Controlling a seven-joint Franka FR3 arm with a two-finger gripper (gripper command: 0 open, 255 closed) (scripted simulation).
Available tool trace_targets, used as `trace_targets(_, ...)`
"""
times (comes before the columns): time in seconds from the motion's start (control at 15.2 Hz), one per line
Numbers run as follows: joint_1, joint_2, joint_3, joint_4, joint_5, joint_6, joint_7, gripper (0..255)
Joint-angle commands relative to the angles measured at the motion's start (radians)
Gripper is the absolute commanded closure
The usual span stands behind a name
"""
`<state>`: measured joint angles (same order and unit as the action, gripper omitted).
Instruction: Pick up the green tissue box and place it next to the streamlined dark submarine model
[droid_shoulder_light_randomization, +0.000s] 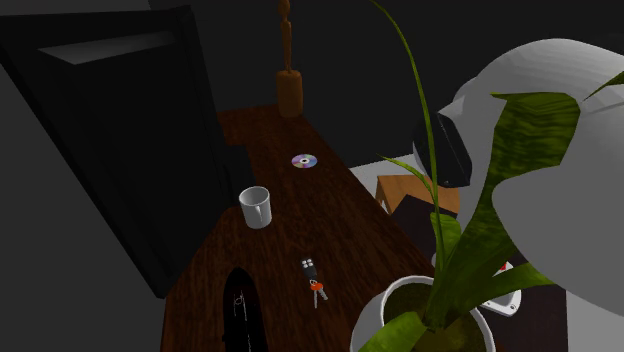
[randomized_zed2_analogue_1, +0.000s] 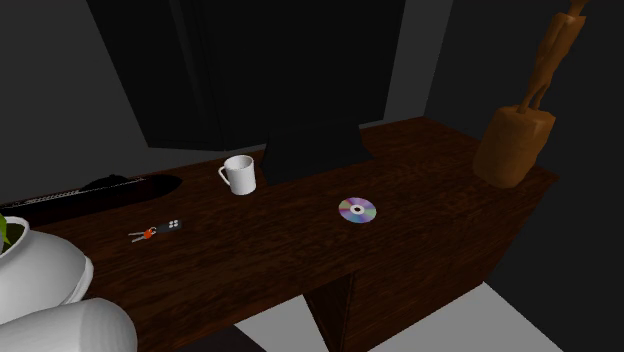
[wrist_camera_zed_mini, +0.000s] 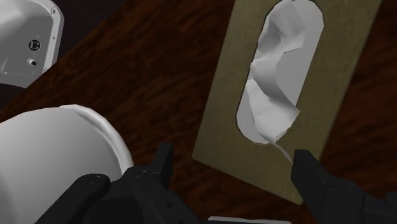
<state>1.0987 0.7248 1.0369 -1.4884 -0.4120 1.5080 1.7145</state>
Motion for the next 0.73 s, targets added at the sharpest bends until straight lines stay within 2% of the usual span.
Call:
trace_targets(0.0,0.0,0.0,0.0,0.0,0.0,0.0,0.0,0)
trace_targets(0.13,0.0,0.0,0.0,0.0,0.0,0.0,0.0,0)
trace_targets(0.4,0.082,0.027,-0.018,0.2,-0.005,-0.144,-0.017,0)
trace_targets(0.66,0.082,0.027,-0.018,0.2,-0.005,-0.144,-0.017,0)
